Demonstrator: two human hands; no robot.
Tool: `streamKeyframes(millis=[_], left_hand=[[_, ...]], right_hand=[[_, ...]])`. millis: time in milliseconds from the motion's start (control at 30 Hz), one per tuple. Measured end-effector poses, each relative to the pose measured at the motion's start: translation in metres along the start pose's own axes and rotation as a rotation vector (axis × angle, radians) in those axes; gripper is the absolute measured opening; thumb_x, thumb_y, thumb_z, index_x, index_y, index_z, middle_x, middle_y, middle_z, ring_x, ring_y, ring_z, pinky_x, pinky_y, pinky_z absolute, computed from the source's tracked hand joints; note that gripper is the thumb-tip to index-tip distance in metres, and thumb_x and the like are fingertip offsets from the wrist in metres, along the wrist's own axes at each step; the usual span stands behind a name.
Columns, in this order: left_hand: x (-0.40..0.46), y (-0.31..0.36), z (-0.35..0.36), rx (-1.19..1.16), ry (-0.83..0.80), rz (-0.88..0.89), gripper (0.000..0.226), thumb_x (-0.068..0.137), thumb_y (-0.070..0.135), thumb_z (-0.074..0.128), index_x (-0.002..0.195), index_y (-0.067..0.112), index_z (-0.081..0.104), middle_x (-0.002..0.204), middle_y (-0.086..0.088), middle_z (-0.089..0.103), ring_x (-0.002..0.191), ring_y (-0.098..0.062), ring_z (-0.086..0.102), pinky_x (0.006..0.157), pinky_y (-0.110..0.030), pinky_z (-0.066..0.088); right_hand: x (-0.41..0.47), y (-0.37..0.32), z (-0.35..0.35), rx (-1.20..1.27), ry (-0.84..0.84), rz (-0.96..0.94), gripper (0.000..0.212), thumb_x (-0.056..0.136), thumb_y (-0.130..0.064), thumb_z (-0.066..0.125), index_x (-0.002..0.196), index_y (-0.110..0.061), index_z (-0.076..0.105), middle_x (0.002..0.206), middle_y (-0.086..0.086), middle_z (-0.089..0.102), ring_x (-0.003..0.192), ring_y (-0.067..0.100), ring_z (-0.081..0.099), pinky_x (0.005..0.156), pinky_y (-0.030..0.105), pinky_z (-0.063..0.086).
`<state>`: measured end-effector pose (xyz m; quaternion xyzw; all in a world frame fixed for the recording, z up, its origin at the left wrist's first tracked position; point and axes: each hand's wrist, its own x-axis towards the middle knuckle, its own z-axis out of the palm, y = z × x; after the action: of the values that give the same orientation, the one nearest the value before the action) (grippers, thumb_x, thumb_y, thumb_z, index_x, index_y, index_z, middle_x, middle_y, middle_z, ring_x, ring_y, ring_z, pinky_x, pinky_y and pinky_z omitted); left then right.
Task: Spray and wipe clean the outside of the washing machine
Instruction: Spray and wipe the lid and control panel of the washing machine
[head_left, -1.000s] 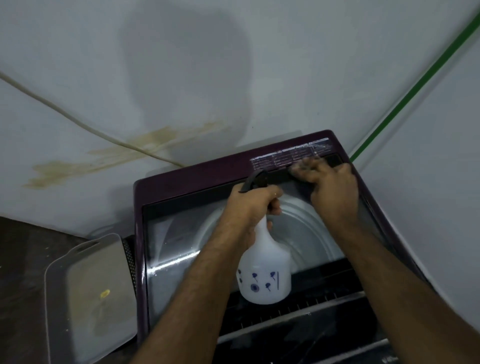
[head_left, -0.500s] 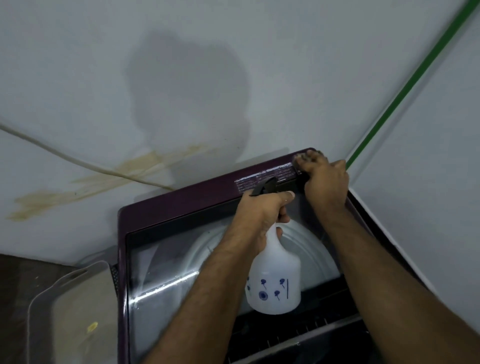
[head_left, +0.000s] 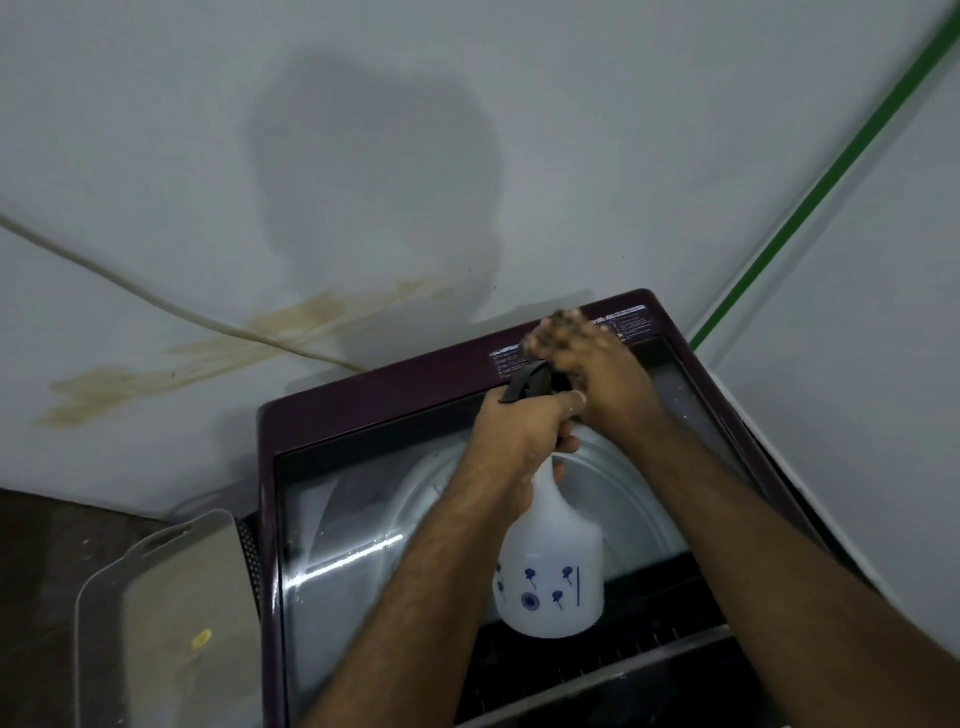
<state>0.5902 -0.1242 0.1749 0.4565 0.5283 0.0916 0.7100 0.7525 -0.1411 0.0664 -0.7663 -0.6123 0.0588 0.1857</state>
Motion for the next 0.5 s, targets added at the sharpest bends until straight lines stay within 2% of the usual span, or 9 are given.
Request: streamKeyframes(millis=[67,167,200,267,367,400,433,500], left_hand=[[-0.002,-0.004,-0.009,-0.008,-0.007,-0.018,0.009,0.092,0.018,0.077,0.088,0.012,0.07,0.067,-0.002,0.062,0.061,-0.014,0.063,0.052,-0.027,0.045],[-0.004,-0.007,-0.02,-0.022,-0.004,-0.036,0.011,0.092,0.018,0.077,0.086,0.013,0.07,0.066,-0.001,0.062,0.063,-0.014,0.063,0.057,-0.03,0.046],[-0.005,-0.009,-0.024,-0.038,0.002,-0.039,0.011,0.092,0.018,0.076,0.085,0.013,0.069,0.065,-0.001,0.061,0.062,-0.015,0.062,0.056,-0.029,0.046],[-0.006,-0.01,-0.027,-0.055,0.015,-0.028,0.012,0.092,0.015,0.075,0.082,0.013,0.069,0.062,-0.002,0.06,0.058,-0.015,0.06,0.054,-0.028,0.044],[-0.008,-0.013,-0.042,-0.058,0.025,-0.02,0.009,0.091,0.009,0.072,0.082,0.01,0.07,0.059,-0.003,0.058,0.054,-0.016,0.056,0.05,-0.027,0.042],[-0.009,-0.014,-0.048,-0.057,0.029,-0.018,0.01,0.09,0.008,0.071,0.08,0.01,0.069,0.058,-0.003,0.058,0.052,-0.016,0.055,0.048,-0.026,0.042],[-0.011,-0.015,-0.053,-0.043,0.026,-0.018,0.013,0.09,0.009,0.071,0.077,0.01,0.068,0.056,-0.002,0.058,0.05,-0.015,0.054,0.047,-0.026,0.041],[-0.016,-0.015,-0.071,-0.006,0.019,-0.025,0.021,0.09,0.01,0.07,0.069,0.011,0.065,0.053,-0.002,0.056,0.048,-0.015,0.052,0.046,-0.026,0.04]], right_hand=[[-0.021,0.012,-0.009,0.096,-0.052,-0.036,0.071,0.09,0.005,0.059,0.145,-0.039,0.053,0.16,-0.012,0.038,0.154,0.011,0.02,0.124,0.04,0.01],[-0.014,0.03,-0.014,0.109,0.067,0.144,0.084,0.078,0.021,0.045,0.143,-0.031,0.057,0.156,-0.002,0.047,0.153,0.022,0.03,0.127,0.044,0.014],[-0.004,0.021,-0.01,0.106,0.097,0.166,0.084,0.077,0.022,0.045,0.144,-0.027,0.055,0.155,0.003,0.048,0.152,0.025,0.031,0.128,0.044,0.015],[0.013,-0.01,0.003,0.121,0.107,0.167,0.078,0.083,0.019,0.047,0.145,-0.026,0.055,0.157,0.002,0.044,0.153,0.022,0.024,0.126,0.041,0.017],[0.004,-0.043,0.027,0.067,-0.053,-0.12,0.057,0.099,-0.005,0.056,0.15,-0.031,0.05,0.164,-0.004,0.032,0.156,0.016,0.013,0.126,0.039,0.017],[-0.003,-0.04,0.027,0.076,-0.079,-0.188,0.056,0.099,-0.007,0.057,0.15,-0.029,0.05,0.165,-0.004,0.031,0.156,0.016,0.012,0.126,0.037,0.017],[-0.009,-0.035,0.025,0.12,-0.089,-0.188,0.06,0.097,-0.001,0.056,0.151,-0.028,0.05,0.165,-0.004,0.031,0.156,0.016,0.013,0.126,0.035,0.015],[-0.004,-0.037,0.018,0.185,-0.053,-0.045,0.068,0.095,0.009,0.049,0.152,-0.029,0.047,0.165,-0.003,0.032,0.156,0.018,0.014,0.126,0.036,0.015]])
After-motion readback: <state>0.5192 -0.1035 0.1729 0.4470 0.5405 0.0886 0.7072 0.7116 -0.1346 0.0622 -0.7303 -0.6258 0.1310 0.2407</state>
